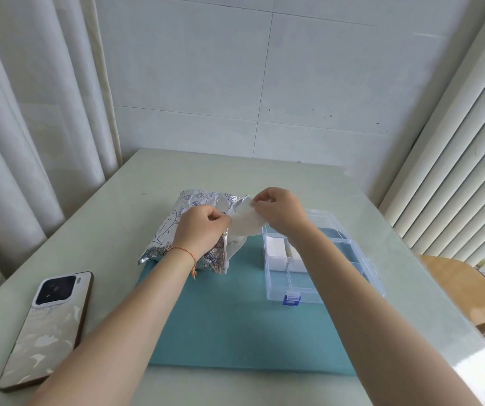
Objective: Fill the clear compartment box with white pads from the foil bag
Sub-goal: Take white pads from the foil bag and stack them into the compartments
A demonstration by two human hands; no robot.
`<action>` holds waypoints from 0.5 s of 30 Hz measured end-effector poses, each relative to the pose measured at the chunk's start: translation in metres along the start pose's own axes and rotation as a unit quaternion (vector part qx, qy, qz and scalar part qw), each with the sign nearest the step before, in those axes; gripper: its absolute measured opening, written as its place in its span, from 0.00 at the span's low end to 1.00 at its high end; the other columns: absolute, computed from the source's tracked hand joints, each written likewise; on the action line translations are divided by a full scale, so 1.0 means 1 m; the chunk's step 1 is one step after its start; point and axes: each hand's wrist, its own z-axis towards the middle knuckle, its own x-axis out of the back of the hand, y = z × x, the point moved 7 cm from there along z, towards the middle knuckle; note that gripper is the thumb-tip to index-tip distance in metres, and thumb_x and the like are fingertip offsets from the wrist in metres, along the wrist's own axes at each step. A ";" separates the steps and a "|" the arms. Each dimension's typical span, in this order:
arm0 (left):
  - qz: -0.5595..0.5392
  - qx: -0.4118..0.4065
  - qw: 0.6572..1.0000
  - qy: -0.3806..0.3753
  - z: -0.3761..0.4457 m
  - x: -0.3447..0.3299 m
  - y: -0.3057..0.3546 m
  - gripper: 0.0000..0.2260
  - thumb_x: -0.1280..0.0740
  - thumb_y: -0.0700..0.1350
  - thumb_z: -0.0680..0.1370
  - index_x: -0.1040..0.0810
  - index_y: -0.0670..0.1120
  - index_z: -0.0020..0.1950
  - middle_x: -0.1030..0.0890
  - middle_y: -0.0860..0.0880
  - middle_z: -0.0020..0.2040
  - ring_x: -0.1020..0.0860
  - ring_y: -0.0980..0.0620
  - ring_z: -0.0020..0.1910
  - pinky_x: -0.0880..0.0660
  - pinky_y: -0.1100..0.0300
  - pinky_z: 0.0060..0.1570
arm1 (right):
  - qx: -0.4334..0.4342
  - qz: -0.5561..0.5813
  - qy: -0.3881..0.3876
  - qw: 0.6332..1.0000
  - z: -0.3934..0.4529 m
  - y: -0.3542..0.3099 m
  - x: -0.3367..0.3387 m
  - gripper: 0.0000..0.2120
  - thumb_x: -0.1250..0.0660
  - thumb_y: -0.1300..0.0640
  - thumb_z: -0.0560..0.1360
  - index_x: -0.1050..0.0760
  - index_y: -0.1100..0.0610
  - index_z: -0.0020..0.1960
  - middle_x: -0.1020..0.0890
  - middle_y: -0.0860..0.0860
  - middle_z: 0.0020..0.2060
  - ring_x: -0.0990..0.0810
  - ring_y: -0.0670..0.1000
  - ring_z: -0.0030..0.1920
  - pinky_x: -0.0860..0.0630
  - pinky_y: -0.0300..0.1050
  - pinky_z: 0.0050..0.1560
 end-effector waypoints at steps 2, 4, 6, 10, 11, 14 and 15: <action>0.042 -0.006 0.999 -0.022 0.000 -0.005 0.001 0.07 0.32 0.48 0.72 0.21 0.47 0.36 0.21 0.54 0.32 0.24 0.53 0.33 0.31 0.62 0.34 | 0.001 0.028 0.007 1.000 -0.003 0.000 0.009 0.05 0.36 0.61 0.74 0.21 0.54 0.44 0.23 0.46 0.36 0.26 0.47 0.36 0.28 0.40 0.36; 0.090 -0.006 0.995 -0.046 0.001 -0.009 0.002 0.08 0.32 0.51 0.71 0.22 0.48 0.37 0.21 0.55 0.33 0.23 0.53 0.35 0.30 0.61 0.35 | 0.001 0.060 0.006 0.998 -0.006 0.002 0.016 0.06 0.37 0.62 0.74 0.21 0.56 0.44 0.23 0.49 0.37 0.26 0.48 0.35 0.28 0.38 0.32; 0.129 -0.011 0.990 -0.055 0.002 -0.012 0.004 0.08 0.32 0.54 0.72 0.22 0.51 0.38 0.20 0.57 0.35 0.22 0.55 0.38 0.29 0.60 0.38 | 0.004 0.091 0.006 0.996 -0.008 0.004 0.022 0.07 0.37 0.64 0.74 0.21 0.57 0.44 0.22 0.51 0.38 0.25 0.49 0.35 0.27 0.37 0.30; -0.036 0.012 0.999 -0.026 0.001 -0.011 0.023 0.13 0.39 0.51 0.76 0.21 0.45 0.38 0.20 0.48 0.33 0.24 0.48 0.32 0.26 0.56 0.35 | 0.002 0.148 0.013 0.989 -0.008 0.011 0.032 0.07 0.37 0.65 0.74 0.21 0.57 0.43 0.21 0.51 0.37 0.24 0.49 0.36 0.25 0.40 0.33; -0.141 0.050 0.988 -0.042 -0.001 -0.015 0.027 0.15 0.41 0.50 0.78 0.20 0.43 0.41 0.19 0.45 0.33 0.24 0.47 0.30 0.27 0.58 0.32 | 0.001 0.162 0.016 0.987 -0.008 0.013 0.034 0.08 0.37 0.65 0.74 0.21 0.57 0.42 0.21 0.51 0.36 0.24 0.49 0.36 0.26 0.41 0.34; -0.328 0.131 0.924 -0.149 -0.009 -0.035 0.043 0.19 0.41 0.54 0.81 0.19 0.41 0.51 0.17 0.43 0.39 0.19 0.47 0.33 0.24 0.60 0.30 | 0.002 0.193 0.024 0.981 -0.007 0.020 0.040 0.07 0.36 0.65 0.74 0.21 0.57 0.42 0.20 0.51 0.36 0.23 0.49 0.36 0.26 0.41 0.34; -0.343 0.132 0.913 -0.179 -0.013 -0.040 0.047 0.18 0.39 0.54 0.81 0.19 0.41 0.52 0.17 0.43 0.41 0.18 0.47 0.35 0.22 0.60 0.32 | 0.003 0.199 0.025 0.980 -0.007 0.021 0.040 0.07 0.36 0.65 0.74 0.21 0.57 0.43 0.20 0.51 0.36 0.23 0.49 0.36 0.26 0.41 0.34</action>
